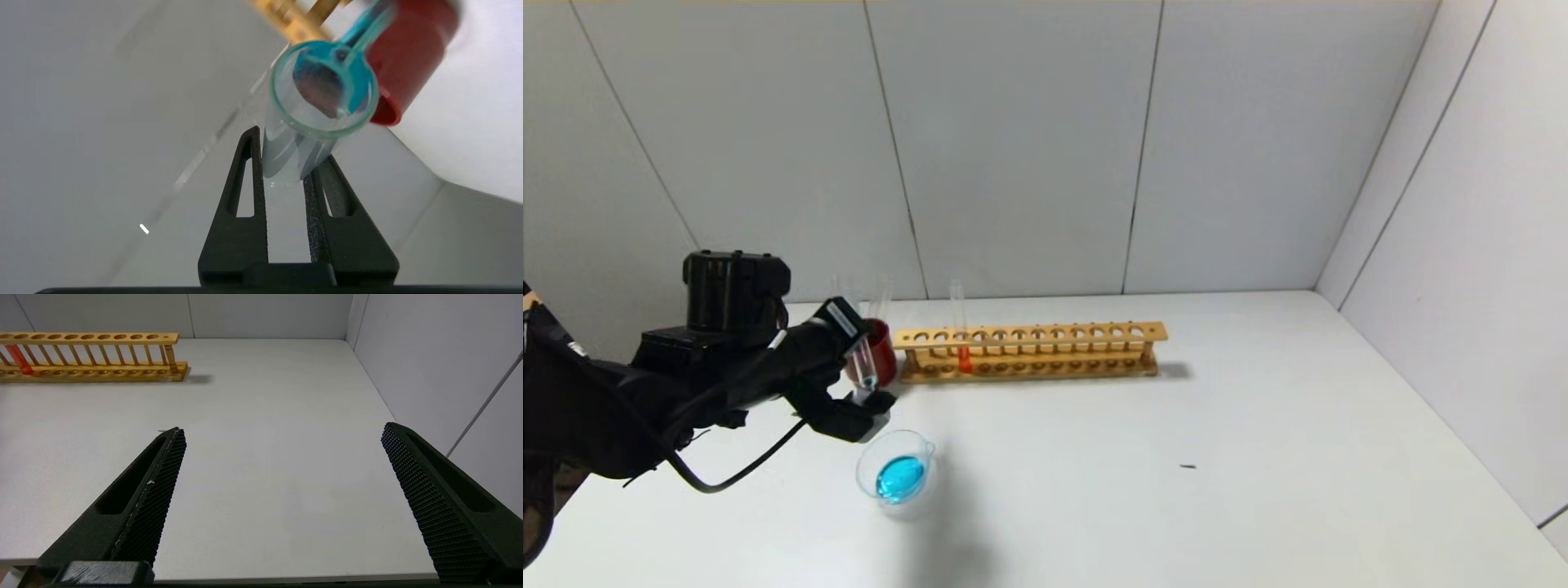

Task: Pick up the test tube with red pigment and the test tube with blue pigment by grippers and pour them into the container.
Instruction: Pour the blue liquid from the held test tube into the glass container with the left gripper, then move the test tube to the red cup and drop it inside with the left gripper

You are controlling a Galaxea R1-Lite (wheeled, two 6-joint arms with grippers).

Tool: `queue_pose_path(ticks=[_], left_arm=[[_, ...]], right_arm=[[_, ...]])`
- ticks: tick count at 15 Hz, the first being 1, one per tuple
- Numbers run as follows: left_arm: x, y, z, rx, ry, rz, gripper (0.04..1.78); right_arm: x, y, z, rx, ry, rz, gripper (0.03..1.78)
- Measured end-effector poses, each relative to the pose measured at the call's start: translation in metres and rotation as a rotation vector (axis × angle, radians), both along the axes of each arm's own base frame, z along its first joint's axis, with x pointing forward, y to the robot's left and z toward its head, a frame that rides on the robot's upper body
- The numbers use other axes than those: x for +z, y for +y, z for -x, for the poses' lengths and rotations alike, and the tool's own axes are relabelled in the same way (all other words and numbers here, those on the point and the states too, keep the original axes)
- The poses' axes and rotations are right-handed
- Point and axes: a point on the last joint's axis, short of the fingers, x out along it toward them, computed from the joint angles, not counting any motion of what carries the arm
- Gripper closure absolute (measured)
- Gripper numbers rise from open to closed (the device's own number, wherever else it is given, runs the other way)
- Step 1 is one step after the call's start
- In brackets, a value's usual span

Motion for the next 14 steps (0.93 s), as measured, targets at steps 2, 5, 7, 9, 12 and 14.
queue_pose_path(ticks=[2, 5, 7, 9, 12, 14], left_arm=[[0.017, 0.002, 0.001, 0.138, -0.072, 0.219, 1.51], [0.047, 0.006, 0.003, 0.381, -0.184, 0.626, 1.51], [0.068, 0.008, 0.004, 0.509, -0.23, 0.93, 1.51], [0.081, 0.009, 0.006, 0.589, -0.2, 1.201, 1.51], [0.087, 0.011, 0.014, 0.69, -0.067, 1.539, 1.51], [0.088, 0.01, 0.015, 0.677, 0.084, 1.765, 1.51]], right_arm=[[0.0, 0.0, 0.0, 0.0, 0.0, 0.0, 0.06], [0.0, 0.0, 0.0, 0.0, 0.0, 0.0, 0.06], [0.0, 0.0, 0.0, 0.0, 0.0, 0.0, 0.06], [0.0, 0.0, 0.0, 0.0, 0.0, 0.0, 0.06], [0.0, 0.0, 0.0, 0.0, 0.0, 0.0, 0.06], [0.0, 0.0, 0.0, 0.0, 0.0, 0.0, 0.06]])
